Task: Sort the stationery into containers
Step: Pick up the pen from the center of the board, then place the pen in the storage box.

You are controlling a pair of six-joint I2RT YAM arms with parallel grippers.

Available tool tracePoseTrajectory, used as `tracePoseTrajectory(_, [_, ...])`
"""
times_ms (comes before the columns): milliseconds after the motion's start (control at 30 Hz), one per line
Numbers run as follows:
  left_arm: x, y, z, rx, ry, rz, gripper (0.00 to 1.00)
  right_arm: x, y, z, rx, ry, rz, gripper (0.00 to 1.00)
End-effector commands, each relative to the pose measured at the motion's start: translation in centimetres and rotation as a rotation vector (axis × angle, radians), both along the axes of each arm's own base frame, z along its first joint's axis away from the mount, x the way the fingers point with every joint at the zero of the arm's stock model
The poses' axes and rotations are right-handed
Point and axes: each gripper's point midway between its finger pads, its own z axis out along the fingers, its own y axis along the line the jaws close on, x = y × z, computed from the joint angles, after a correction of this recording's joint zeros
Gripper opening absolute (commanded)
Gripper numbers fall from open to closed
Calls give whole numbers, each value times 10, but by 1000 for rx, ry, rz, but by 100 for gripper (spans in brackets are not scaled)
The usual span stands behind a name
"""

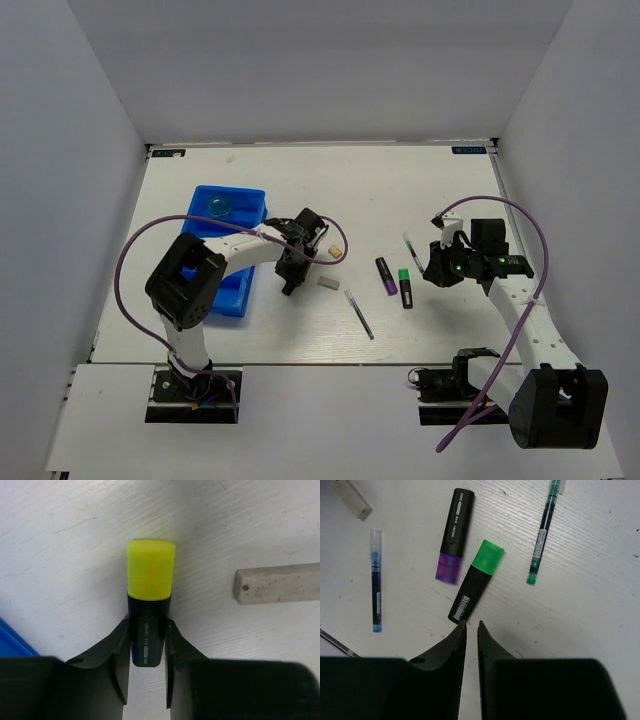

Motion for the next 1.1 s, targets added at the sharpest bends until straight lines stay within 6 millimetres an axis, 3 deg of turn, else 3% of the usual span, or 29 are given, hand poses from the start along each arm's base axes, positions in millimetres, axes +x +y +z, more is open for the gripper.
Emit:
tracePoseTrajectory(0, [-3,13,-10,54,-15,20,9,5,0,13,5,-39,2,18])
tracePoseTrajectory(100, [6,6,20,5,-82,28,6,5,0,14,4,-46,7,18])
tracePoseTrajectory(167, [18,1,59,-55,-161,47,5,5,-1,13,2,-45,5,18])
tracePoseTrajectory(200, [21,3,67,-60,-179,62,3,4,-1,11,3,-39,4,18])
tracePoseTrajectory(300, [35,18,114,-152,-263,192,1,5,-1,14,0,-49,5,18])
tracePoseTrajectory(400, [48,38,140,-221,-327,307,1,5,-1,13,2,-46,6,18])
tracePoseTrajectory(467, [61,66,152,-213,-384,409,1,5,0,15,3,-55,7,18])
tracePoseTrajectory(600, [73,114,155,-224,-396,685,1,6,0,18,7,-64,10,18])
tracePoseTrajectory(667, [70,128,144,-230,-374,788,1,5,0,16,6,-58,11,18])
tracePoseTrajectory(700, [74,148,143,-282,-367,989,1,4,1,16,8,-59,14,18])
tracePoseTrajectory(833, [77,176,140,-360,-345,1411,1,4,1,17,9,-60,11,18])
tracePoseTrajectory(1067, [95,202,155,-457,-476,1770,1,4,1,16,8,-58,11,18])
